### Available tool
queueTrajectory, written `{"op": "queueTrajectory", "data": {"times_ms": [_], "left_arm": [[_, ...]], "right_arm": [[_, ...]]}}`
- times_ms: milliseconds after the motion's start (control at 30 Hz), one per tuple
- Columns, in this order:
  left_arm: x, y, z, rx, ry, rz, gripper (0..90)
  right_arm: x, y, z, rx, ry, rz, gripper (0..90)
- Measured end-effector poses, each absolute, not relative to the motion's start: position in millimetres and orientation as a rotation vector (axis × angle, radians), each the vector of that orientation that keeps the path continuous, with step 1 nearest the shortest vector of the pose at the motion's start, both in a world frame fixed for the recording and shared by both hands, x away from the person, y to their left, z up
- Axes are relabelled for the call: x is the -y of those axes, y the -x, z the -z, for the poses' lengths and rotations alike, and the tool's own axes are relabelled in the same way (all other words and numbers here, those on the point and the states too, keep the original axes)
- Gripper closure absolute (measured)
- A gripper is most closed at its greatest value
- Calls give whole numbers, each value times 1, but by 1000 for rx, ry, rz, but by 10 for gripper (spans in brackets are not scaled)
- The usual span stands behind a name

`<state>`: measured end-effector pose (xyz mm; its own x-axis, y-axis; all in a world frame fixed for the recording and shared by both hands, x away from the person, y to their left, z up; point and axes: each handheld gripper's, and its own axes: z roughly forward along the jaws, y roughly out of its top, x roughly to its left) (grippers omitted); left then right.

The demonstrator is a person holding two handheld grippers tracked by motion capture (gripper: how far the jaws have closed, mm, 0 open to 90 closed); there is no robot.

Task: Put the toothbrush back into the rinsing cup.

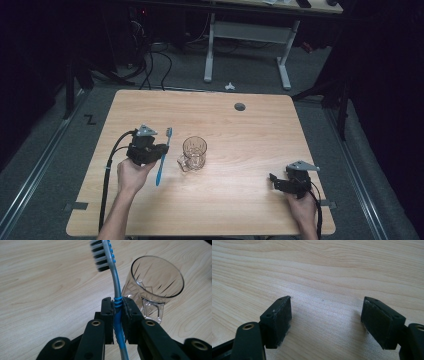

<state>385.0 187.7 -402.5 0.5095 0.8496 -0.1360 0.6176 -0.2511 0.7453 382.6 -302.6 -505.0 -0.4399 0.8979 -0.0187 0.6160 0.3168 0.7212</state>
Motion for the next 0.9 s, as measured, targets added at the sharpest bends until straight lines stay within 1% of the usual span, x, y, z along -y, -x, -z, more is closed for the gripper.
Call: {"op": "queueTrajectory", "data": {"times_ms": [333,600,900], "left_arm": [[-183,-384,388,-1145,-1976,-416,806],[-181,-382,378,-1117,-1934,-435,807],[-171,-386,370,-1085,-1913,-448,806]], "right_arm": [[303,-383,505,-2170,-1342,-910,247],[303,-383,505,-2170,-1341,-910,247],[303,-383,505,-2169,-1341,-910,247]]}}
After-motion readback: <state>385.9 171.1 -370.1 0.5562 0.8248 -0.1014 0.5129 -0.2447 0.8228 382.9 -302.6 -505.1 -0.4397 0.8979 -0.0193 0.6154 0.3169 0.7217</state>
